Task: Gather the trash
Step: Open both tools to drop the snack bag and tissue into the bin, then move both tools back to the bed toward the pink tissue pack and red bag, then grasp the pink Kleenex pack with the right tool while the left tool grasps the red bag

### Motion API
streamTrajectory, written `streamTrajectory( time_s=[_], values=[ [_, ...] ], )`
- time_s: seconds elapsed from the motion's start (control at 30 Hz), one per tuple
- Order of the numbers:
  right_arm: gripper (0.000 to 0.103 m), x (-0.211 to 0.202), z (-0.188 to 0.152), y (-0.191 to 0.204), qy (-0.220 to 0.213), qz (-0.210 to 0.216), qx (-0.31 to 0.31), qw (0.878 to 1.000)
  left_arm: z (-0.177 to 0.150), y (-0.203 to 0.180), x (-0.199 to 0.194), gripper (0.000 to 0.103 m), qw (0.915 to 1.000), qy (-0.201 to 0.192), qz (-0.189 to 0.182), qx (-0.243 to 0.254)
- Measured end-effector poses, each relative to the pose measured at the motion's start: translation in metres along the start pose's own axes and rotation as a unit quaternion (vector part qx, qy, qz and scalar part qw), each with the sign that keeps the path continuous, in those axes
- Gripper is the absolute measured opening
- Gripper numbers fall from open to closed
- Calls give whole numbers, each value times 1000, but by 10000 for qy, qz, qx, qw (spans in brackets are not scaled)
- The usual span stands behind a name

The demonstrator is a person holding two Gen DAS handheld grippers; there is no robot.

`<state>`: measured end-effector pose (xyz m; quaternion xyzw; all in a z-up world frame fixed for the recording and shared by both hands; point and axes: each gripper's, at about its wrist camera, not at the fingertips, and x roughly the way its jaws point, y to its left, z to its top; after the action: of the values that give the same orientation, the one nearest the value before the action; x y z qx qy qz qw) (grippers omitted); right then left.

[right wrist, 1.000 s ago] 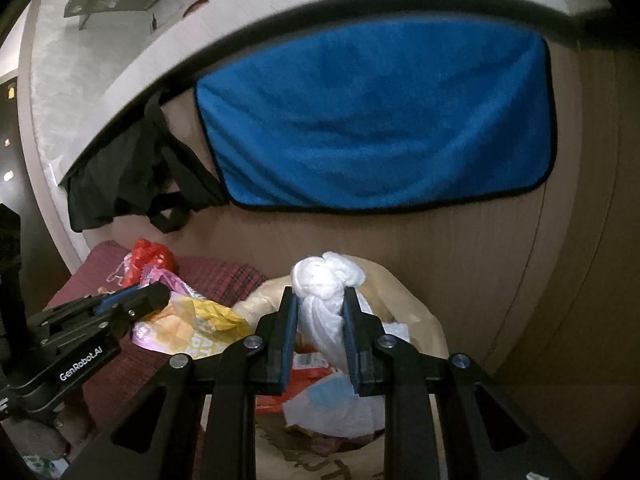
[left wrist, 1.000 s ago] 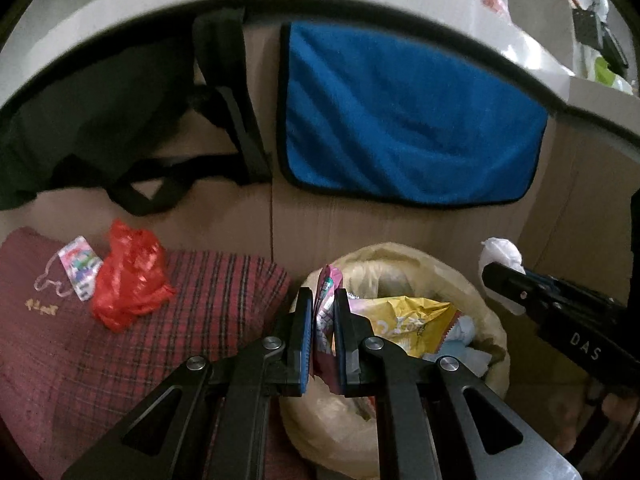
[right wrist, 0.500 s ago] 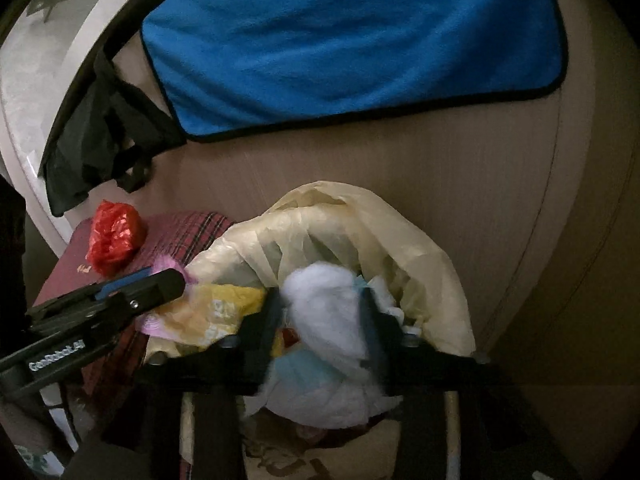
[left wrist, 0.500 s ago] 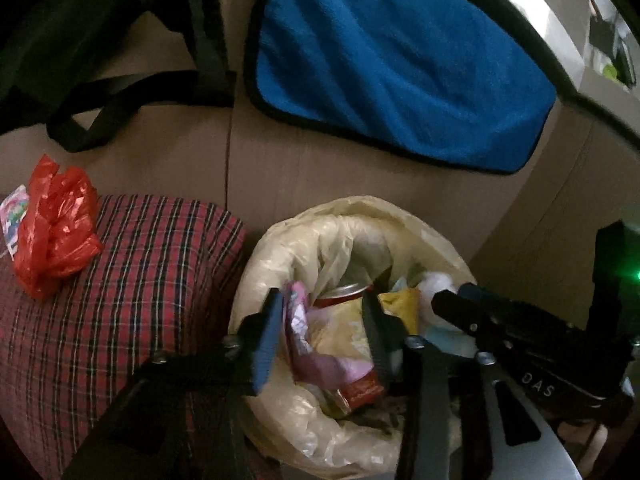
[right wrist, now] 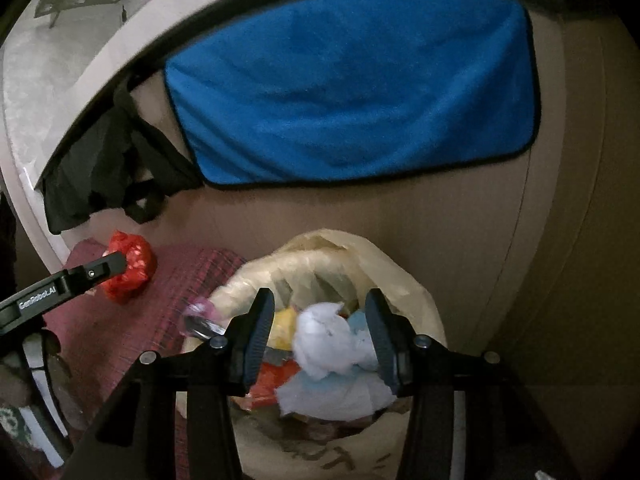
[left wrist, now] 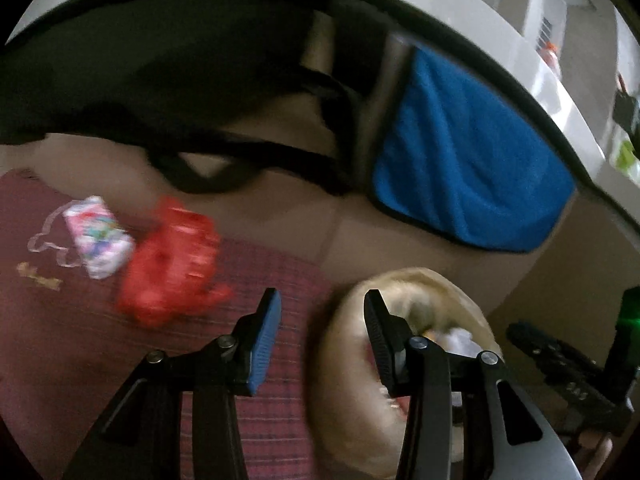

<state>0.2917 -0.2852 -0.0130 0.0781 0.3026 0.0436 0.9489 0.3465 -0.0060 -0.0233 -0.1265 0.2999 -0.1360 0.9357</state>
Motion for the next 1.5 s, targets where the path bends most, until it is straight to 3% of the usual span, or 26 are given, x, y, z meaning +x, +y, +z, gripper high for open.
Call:
streamTrajectory(
  time_s=[0.33,0.47,0.67,0.9,1.17,1.27,1.5],
  values=[
    [45,4,15,96,71,497,-579,9971,12,125,-47,44,9944,-194,739,-734],
    [45,26,17,149,293,862,-805,9926,22,174,-68,44,9910,-225,1015,-844],
    [45,75,19,231,573,1176,-1115,9851,24,240,-83,44,9879,-6,1058,-1137],
    [46,144,31,342,997,1953,-1817,9586,27,306,-118,44,9844,1,1332,-1145],
    [45,233,24,399,1688,1306,-2408,9468,19,345,-144,44,9861,2,1369,-943],
    [49,247,23,406,1651,957,-2638,9455,15,353,-141,44,9880,107,1219,-943],
    [55,265,20,408,1845,922,-2643,9421,12,358,-132,44,9888,142,1155,-930]
  ],
)
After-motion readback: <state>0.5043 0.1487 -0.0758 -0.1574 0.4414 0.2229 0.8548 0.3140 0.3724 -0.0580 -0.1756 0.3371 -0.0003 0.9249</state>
